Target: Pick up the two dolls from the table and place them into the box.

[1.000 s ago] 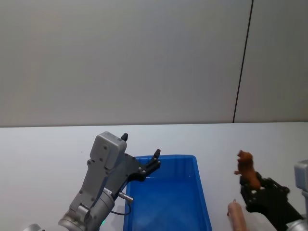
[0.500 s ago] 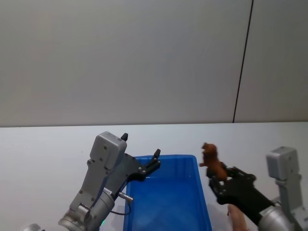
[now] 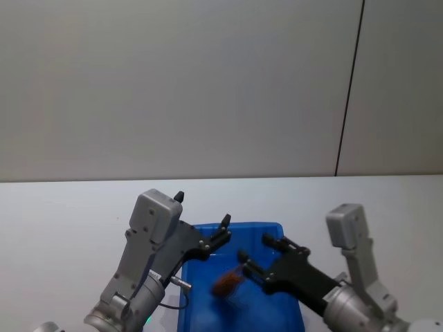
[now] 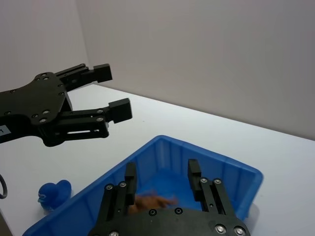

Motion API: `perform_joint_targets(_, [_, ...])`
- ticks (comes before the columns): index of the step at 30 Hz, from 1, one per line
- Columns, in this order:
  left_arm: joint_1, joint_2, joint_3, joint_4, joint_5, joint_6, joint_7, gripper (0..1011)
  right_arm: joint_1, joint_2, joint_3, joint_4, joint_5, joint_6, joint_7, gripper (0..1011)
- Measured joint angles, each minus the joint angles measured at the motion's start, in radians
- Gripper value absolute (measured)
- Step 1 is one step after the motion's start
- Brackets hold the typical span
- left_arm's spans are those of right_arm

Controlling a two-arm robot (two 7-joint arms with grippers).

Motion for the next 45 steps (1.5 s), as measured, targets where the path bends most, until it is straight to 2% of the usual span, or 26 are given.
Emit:
perform_joint_targets(6, [0.000,0.000,0.000,0.000,0.000,0.000,0.000,1001,0.039,-0.026,-0.015,0.066,-0.008,-0.005,0.021,764])
perform_joint_targets(7, [0.000,0.000,0.000,0.000,0.000,0.000,0.000,1001,0.044,-0.030,-0.018,0.075,-0.010,-0.005,0.020,821])
perform_joint_targets(10, [0.000,0.000,0.000,0.000,0.000,0.000,0.000,1001,0.048,-0.034,-0.020,0.082,-0.013,-0.005,0.012,872])
perform_joint_targets(14, [0.000,0.000,0.000,0.000,0.000,0.000,0.000,1001,0.042,-0.034,-0.024,0.080,-0.019,-0.002,-0.023,998])
perform_joint_targets(20, [0.000,0.000,0.000,0.000,0.000,0.000,0.000,1001,0.014,-0.024,-0.025,0.043,-0.020,0.004,-0.079,1001])
perform_joint_targets(29, [0.000,0.000,0.000,0.000,0.000,0.000,0.000,1001,-0.072,0.013,-0.022,-0.079,-0.018,0.014,-0.211,1001])
perform_joint_targets(30, [0.000,0.000,0.000,0.000,0.000,0.000,0.000,1001,-0.072,0.013,-0.022,-0.079,-0.018,0.014,-0.211,1001])
perform_joint_targets(45, [0.000,0.000,0.000,0.000,0.000,0.000,0.000,1001,-0.212,0.072,-0.008,-0.246,-0.022,0.051,-0.446,1001])
